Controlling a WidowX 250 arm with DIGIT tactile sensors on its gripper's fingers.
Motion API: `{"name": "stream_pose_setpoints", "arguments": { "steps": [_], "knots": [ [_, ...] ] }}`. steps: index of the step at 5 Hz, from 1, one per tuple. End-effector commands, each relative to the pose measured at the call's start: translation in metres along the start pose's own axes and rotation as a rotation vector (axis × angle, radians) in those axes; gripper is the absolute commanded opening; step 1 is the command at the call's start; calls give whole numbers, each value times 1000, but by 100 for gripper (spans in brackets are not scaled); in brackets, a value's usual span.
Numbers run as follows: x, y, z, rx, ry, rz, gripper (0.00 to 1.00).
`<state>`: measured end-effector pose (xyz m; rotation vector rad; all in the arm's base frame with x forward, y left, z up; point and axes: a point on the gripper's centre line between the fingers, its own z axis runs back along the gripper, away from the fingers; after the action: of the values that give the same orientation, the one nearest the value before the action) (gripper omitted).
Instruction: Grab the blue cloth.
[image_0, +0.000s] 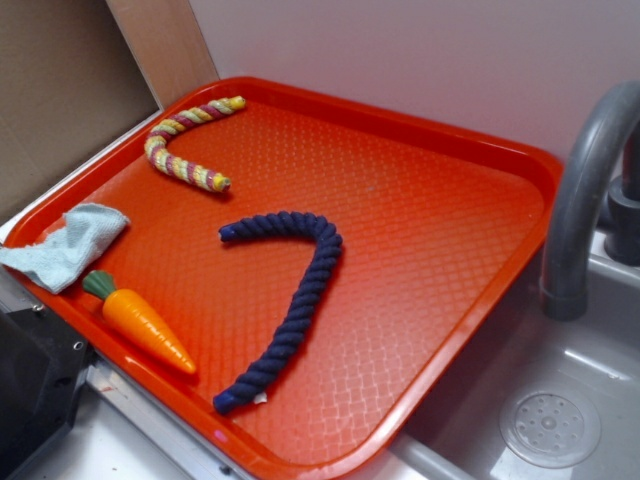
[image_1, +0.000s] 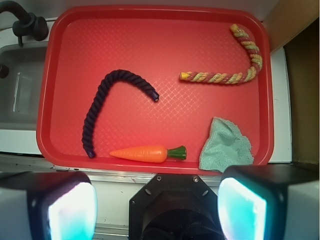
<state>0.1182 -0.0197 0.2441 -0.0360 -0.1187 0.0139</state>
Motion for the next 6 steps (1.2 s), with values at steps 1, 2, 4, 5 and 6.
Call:
{"name": "stream_pose_setpoints", "arguments": {
  "steps": [1, 2, 4, 5, 6],
  "knots": [
    [0, 0, 0, 0, 0, 0, 100],
    [18, 21, -52, 123, 47, -70, 100],
    [12, 57, -122, 208, 163, -185, 100],
    [3, 93, -152, 273, 196, -182, 100],
    [-4, 116, -175, 226, 201, -190, 100]
  ]
}}
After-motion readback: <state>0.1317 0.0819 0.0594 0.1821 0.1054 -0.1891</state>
